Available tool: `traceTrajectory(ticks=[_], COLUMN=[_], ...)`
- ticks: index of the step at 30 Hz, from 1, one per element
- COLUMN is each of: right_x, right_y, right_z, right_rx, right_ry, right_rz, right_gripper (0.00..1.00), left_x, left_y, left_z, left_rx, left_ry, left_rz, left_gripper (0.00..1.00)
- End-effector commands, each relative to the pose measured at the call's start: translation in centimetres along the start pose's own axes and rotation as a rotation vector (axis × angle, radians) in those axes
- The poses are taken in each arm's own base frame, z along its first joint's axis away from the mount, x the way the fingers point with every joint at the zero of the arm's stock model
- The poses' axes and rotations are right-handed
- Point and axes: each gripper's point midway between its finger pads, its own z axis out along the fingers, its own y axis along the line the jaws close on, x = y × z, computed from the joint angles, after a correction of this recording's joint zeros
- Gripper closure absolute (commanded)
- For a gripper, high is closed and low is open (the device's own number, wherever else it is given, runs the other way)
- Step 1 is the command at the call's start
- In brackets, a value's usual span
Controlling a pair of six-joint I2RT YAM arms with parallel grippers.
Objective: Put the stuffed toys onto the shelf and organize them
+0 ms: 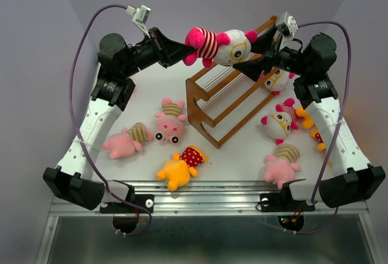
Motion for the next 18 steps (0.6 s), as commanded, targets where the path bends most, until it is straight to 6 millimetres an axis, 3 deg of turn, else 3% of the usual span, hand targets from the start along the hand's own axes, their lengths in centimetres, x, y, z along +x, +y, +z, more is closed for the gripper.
traceTrajectory(ticks=[1,2,4,5,9,11,12,13,16,18], right_x=[-3.4,-3.5,-3.2,-3.1,-3.5,-3.8,-4.2,-4.5,-5.4,-5.9], right_y=[2.0,2.1,2.3,2.1,1.8,0.5,0.1,-1.3,-3.4,-5.2], right_z=[0.2,0.2,0.2,0.4,0.5,-0.2,-0.6,-1.7,-3.9,-6.2], right_rx=[-0.086,-0.092,-0.097,-0.092,-0.068,-0.009,0.018,0.074,0.168,0.246], right_ry=[-0.070,-0.074,-0.074,-0.073,-0.083,-0.098,-0.108,-0.119,-0.142,-0.151], right_rz=[0.002,0.017,0.078,0.111,0.165,0.190,0.205,0.209,0.221,0.218], right_gripper=[0.19,0.23,0.44,0.60,0.91,0.99,0.99,0.99,0.99,0.99], left_x=[-1.0,-0.9,-0.8,-0.8,-1.1,-1.7,-2.7,-2.9,-5.0,-5.6], left_y=[-2.5,-2.4,-2.3,-2.2,-2.1,-1.4,-1.3,-1.0,-1.0,-0.8], left_z=[-0.8,-0.8,-0.8,-0.8,-1.1,-1.3,-1.8,-2.1,-3.8,-4.9], left_rx=[0.066,0.064,0.060,0.059,0.035,-0.018,-0.058,-0.091,-0.181,-0.238], left_ry=[-0.032,-0.032,-0.032,-0.035,-0.059,-0.089,-0.133,-0.145,-0.238,-0.258], left_rz=[0.072,0.071,0.065,0.066,0.072,0.091,0.109,0.133,0.193,0.241], left_gripper=[1.00,1.00,1.00,1.00,1.00,0.67,0.45,0.35,0.17,0.15])
